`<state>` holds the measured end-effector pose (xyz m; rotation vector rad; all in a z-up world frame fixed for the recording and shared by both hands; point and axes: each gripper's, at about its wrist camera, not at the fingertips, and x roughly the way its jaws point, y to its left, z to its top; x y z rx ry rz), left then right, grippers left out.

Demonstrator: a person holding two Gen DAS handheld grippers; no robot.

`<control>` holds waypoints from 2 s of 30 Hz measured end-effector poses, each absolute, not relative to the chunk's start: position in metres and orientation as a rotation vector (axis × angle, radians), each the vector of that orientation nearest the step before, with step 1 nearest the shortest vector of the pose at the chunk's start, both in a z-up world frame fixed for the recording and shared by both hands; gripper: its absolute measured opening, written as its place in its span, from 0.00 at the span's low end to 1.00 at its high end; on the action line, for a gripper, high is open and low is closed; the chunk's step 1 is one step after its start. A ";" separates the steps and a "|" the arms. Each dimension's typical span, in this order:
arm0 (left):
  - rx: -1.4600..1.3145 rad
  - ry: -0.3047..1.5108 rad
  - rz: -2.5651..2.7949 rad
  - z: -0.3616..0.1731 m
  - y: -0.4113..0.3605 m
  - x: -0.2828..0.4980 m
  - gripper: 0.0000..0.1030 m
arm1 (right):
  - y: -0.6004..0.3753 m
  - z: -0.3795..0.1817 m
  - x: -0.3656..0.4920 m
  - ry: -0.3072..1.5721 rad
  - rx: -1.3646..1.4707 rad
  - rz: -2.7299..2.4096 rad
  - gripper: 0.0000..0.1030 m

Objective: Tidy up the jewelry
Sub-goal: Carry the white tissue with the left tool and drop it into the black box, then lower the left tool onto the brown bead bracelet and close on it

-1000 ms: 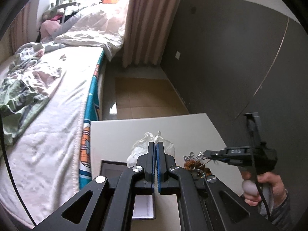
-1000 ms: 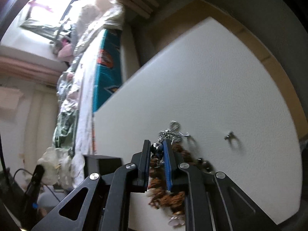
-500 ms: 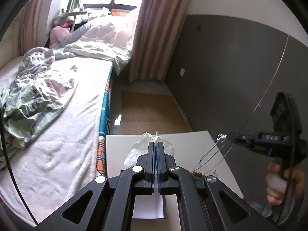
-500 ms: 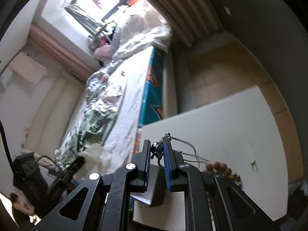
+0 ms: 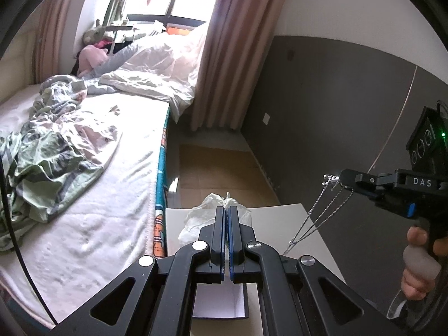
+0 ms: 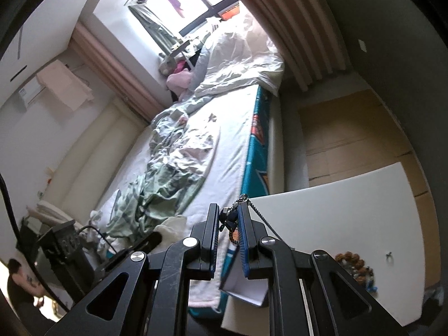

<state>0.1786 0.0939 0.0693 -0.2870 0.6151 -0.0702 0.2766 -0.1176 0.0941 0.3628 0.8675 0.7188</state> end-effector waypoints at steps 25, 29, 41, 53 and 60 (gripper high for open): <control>-0.304 0.690 0.013 0.044 0.122 0.169 0.01 | -0.061 -0.048 0.303 1.188 0.338 0.677 0.15; -0.301 0.720 0.000 0.035 0.115 0.174 0.01 | -0.074 -0.053 0.302 1.199 0.357 0.663 0.36; -0.285 0.844 -0.083 -0.009 0.077 0.205 0.01 | -0.167 -0.047 0.288 1.133 0.407 0.492 0.45; -0.344 0.993 -0.123 -0.052 0.053 0.237 0.04 | -0.252 -0.048 0.275 1.108 0.480 0.363 0.45; -0.388 0.972 -0.105 -0.048 0.054 0.236 0.72 | -0.279 -0.058 0.269 1.102 0.511 0.330 0.45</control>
